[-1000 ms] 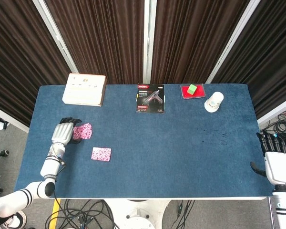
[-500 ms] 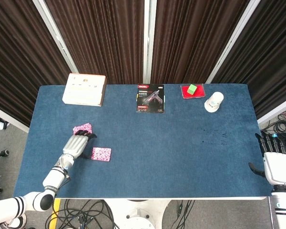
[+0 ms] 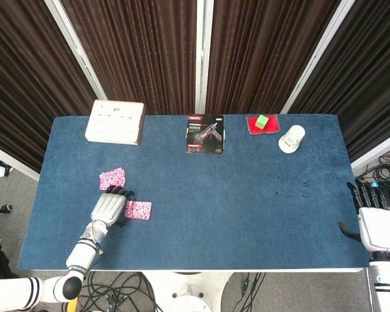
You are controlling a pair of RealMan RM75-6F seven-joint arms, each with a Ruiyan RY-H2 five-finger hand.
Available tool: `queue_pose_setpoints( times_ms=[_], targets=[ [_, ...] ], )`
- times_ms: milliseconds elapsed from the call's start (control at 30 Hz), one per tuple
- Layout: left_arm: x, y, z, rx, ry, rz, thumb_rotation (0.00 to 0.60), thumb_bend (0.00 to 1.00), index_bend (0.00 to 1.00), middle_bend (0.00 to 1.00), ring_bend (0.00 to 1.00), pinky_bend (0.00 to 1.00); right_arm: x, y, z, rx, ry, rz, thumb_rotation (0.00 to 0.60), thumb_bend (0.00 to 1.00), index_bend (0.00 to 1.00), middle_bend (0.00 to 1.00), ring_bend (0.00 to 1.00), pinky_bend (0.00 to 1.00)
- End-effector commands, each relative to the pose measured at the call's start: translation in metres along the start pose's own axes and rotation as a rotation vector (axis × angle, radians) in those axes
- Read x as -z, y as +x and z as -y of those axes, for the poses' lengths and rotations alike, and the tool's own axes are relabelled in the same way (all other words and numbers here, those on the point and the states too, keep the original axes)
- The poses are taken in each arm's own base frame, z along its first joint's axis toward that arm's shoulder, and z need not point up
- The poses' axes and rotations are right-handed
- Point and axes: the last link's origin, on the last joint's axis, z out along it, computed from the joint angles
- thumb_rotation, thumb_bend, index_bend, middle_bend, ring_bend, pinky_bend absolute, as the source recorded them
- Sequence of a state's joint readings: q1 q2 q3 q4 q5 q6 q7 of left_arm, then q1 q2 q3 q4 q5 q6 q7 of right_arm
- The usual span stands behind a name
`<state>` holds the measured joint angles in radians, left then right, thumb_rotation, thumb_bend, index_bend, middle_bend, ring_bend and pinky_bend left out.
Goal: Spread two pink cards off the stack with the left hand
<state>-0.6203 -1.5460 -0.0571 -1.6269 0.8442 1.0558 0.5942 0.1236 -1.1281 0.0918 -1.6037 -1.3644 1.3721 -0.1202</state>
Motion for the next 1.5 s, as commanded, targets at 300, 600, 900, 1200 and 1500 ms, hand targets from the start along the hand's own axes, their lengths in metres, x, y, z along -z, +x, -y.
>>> queue_pose_setpoints(
  times_ms=[300,600,900,1200,1500],
  targets=[
    [-0.002,-0.003,-0.011,-0.015,-0.002,-0.02,0.6,0.23,0.21,0.24,0.09,0.09,0.0,-0.002,-0.003,-0.006,-0.013,0.002,0.6,0.13,0.0,0.0,0.0,0.0],
    [-0.005,-0.005,-0.015,-0.036,-0.002,-0.017,0.6,0.23,0.24,0.25,0.09,0.09,0.0,-0.002,-0.006,-0.009,-0.02,0.004,0.6,0.13,0.0,0.0,0.0,0.0],
    [-0.006,-0.008,-0.017,-0.079,0.004,-0.019,0.6,0.23,0.25,0.25,0.09,0.09,-0.001,-0.004,-0.009,-0.012,-0.03,0.017,0.6,0.13,0.0,0.0,0.0,0.0],
    [-0.007,-0.01,-0.02,-0.083,0.003,-0.017,0.6,0.23,0.28,0.26,0.09,0.09,-0.001,-0.004,-0.011,-0.019,-0.033,0.021,0.6,0.13,0.0,0.0,0.0,0.0],
    [-0.008,-0.011,-0.025,-0.067,-0.007,-0.015,0.6,0.23,0.28,0.26,0.09,0.09,-0.002,-0.005,-0.011,-0.021,-0.032,0.023,0.6,0.13,0.0,0.0,0.0,0.0]
  ],
)
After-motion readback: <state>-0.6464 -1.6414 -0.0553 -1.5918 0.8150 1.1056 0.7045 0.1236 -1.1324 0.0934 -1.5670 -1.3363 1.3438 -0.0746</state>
